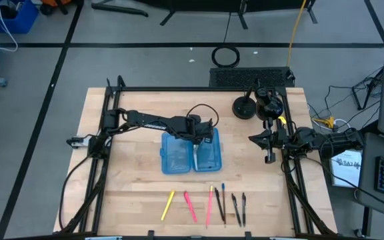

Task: Pick & place school supplies into a supply box
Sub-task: Put the black scissors into the blue supply box

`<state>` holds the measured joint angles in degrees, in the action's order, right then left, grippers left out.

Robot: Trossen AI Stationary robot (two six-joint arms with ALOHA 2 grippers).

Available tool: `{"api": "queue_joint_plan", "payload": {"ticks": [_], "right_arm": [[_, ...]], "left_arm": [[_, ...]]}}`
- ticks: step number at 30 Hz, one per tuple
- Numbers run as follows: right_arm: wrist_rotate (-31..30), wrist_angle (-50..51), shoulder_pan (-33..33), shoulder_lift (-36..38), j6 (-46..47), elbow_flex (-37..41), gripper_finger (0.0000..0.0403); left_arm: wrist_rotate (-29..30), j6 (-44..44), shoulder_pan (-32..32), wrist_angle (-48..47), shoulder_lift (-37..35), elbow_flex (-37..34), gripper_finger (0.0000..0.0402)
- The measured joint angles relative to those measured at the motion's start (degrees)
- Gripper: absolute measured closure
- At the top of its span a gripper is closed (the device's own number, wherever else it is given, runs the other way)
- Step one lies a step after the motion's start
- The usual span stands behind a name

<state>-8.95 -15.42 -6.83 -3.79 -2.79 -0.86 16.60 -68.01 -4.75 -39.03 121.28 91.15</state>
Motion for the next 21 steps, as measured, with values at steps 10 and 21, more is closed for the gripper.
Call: {"api": "queue_joint_plan", "payload": {"ticks": [10,21], "right_arm": [[-0.2,-0.2,0.0,0.0,-0.5,0.0,0.0403],[-0.2,-0.2,0.0,0.0,-1.0,0.0,0.0403]], "left_arm": [[-1.7,0.6,-0.2,1.4,2.6,0.0,0.0339],[-1.0,1.5,-0.5,3.1,2.6,0.2,0.0231]]}}
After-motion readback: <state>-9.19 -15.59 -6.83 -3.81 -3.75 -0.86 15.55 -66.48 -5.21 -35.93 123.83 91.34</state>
